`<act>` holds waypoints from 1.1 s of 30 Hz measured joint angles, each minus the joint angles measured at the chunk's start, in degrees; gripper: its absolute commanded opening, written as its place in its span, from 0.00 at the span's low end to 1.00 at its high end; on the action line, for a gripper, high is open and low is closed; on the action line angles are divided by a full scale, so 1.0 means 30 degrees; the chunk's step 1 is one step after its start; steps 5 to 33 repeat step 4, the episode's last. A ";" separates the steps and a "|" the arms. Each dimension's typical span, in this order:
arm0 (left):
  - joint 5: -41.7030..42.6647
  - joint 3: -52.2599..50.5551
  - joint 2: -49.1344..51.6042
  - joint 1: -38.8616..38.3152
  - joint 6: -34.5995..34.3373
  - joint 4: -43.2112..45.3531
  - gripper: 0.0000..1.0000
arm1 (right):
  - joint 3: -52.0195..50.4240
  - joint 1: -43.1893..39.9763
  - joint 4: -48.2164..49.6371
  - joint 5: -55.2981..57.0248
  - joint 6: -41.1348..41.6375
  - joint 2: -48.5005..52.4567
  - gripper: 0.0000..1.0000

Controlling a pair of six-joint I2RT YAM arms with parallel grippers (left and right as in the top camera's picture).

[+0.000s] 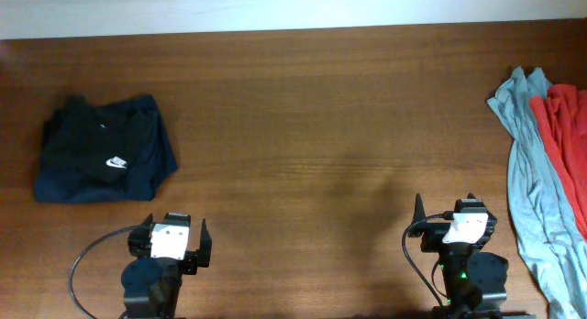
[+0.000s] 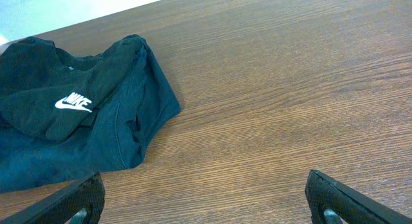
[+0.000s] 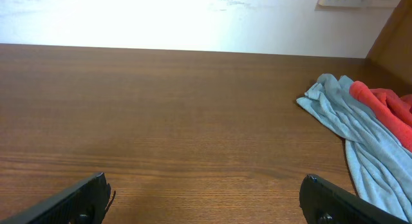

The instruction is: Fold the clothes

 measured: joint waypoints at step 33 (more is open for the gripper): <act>0.0000 0.0000 0.0000 0.0000 0.0000 0.0000 0.99 | 0.0000 0.0000 0.0007 0.0000 -0.0007 0.0000 0.99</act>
